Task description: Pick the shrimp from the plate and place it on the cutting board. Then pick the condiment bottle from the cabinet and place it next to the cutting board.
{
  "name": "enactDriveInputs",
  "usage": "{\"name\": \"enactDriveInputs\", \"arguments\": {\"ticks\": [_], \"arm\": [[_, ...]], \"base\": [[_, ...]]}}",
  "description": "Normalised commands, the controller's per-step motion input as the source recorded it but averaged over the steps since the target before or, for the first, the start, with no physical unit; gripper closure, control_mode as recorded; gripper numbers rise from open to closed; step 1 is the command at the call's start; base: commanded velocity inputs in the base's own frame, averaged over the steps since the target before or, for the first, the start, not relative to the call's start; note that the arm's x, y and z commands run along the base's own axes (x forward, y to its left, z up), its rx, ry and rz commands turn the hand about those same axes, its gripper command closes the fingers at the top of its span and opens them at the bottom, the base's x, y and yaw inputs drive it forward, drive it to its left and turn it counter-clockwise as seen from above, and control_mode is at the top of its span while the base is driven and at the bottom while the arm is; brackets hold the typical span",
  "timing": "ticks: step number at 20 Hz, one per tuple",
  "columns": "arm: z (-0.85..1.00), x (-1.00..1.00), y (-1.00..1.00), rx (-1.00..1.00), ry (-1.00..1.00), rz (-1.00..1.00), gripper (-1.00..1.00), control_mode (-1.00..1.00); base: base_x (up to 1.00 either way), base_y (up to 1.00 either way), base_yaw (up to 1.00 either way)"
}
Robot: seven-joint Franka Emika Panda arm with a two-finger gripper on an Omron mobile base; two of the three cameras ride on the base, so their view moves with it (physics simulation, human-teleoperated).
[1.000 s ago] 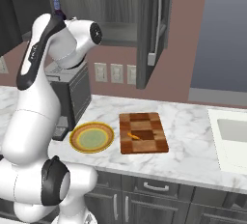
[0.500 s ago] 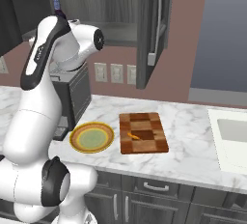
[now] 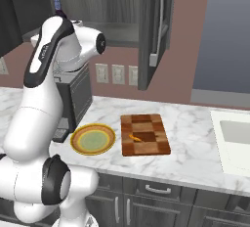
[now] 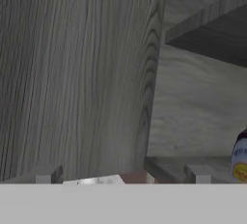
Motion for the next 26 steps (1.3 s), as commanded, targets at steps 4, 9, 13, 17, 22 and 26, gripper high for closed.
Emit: {"name": "enactDriveInputs", "arguments": {"ticks": [4, 9, 13, 17, 22, 26], "arm": [[0.23, 0.01, 0.0, 0.0, 0.0, 0.0, -1.0, -1.0], [0.22, 0.01, 0.0, 0.0, 0.0, 0.0, -1.0, -1.0], [0.13, 0.06, 0.0, 0.0, 0.0, 0.0, -1.0, -1.0], [0.03, 0.18, 0.0, 0.0, 0.0, 0.0, -1.0, -1.0], [0.0, 0.26, 0.0, 0.0, 0.0, 0.0, -1.0, -1.0], [0.01, 0.24, 0.0, 0.0, 0.0, 0.0, -1.0, -1.0]], "base": [[0.0, 0.0, 0.0], [0.0, 0.0, 0.0], [0.0, 0.0, 0.0], [0.0, 0.0, 0.0], [0.0, 0.0, 0.0], [0.0, 0.0, 0.0]]}}
